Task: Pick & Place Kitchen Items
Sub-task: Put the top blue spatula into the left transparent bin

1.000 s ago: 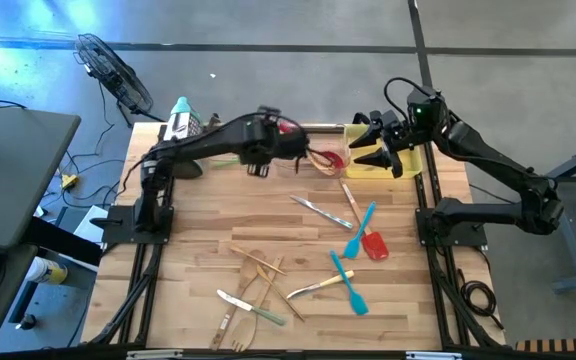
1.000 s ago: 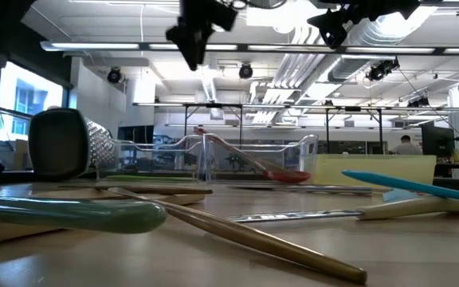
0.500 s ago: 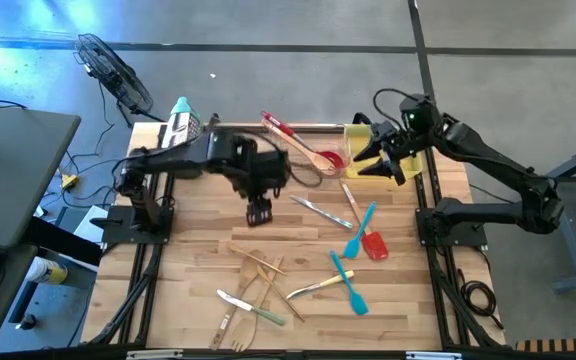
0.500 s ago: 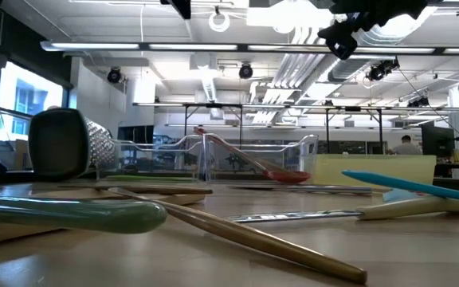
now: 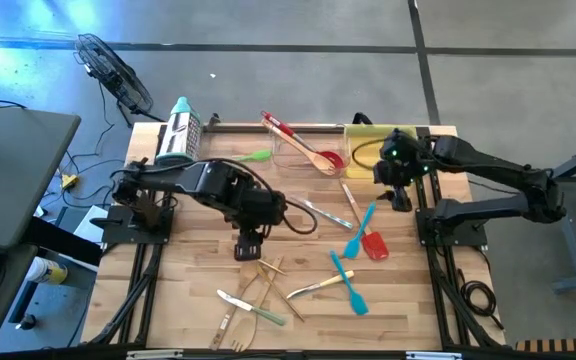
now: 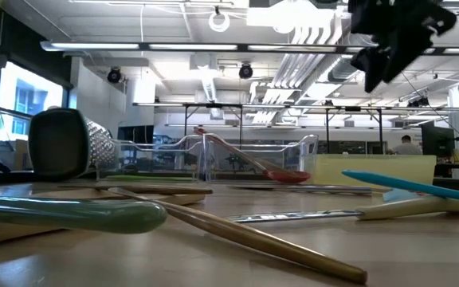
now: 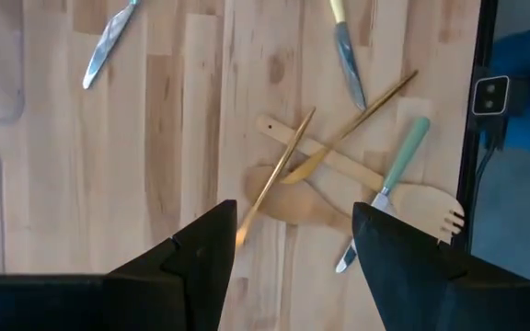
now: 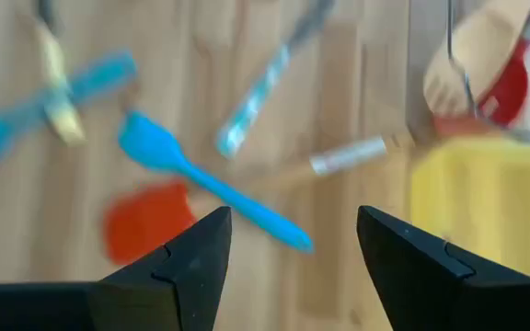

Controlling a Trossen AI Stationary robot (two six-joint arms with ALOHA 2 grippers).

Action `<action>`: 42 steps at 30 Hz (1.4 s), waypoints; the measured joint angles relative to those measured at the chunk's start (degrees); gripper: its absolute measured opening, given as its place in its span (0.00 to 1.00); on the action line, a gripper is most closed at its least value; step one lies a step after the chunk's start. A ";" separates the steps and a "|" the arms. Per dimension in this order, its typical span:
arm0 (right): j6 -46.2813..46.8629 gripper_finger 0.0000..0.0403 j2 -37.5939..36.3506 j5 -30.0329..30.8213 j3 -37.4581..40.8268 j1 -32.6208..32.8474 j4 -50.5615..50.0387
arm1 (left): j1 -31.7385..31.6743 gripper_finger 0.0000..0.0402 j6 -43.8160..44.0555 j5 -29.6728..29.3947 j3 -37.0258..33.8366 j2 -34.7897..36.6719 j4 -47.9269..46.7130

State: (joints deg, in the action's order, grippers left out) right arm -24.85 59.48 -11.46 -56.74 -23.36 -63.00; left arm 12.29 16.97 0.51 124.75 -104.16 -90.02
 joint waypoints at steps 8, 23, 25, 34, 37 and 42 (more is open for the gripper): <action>-14.55 0.57 0.00 10.21 6.87 4.25 4.34 | 0.56 0.52 -0.09 3.58 0.00 0.02 0.00; -17.65 0.57 1.06 10.35 24.98 11.05 22.09 | 0.86 0.52 -3.82 6.07 0.00 0.07 0.00; -18.04 0.57 2.31 12.67 26.80 11.94 24.67 | 0.86 0.52 -3.79 6.69 0.00 0.07 0.00; -20.23 0.57 8.38 19.00 27.81 13.50 29.89 | 0.86 0.52 -3.48 7.88 -0.02 0.09 -0.01; -20.01 0.57 9.29 18.91 27.81 14.43 29.83 | 0.86 0.52 -3.61 7.91 -0.02 0.09 0.00; -19.92 0.57 9.40 16.47 27.81 16.40 29.95 | 0.86 0.52 -4.73 7.50 -0.02 0.09 0.01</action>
State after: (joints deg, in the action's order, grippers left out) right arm -44.77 68.88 5.00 -28.93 -6.96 -33.05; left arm 13.15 12.24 8.01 124.73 -104.07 -90.00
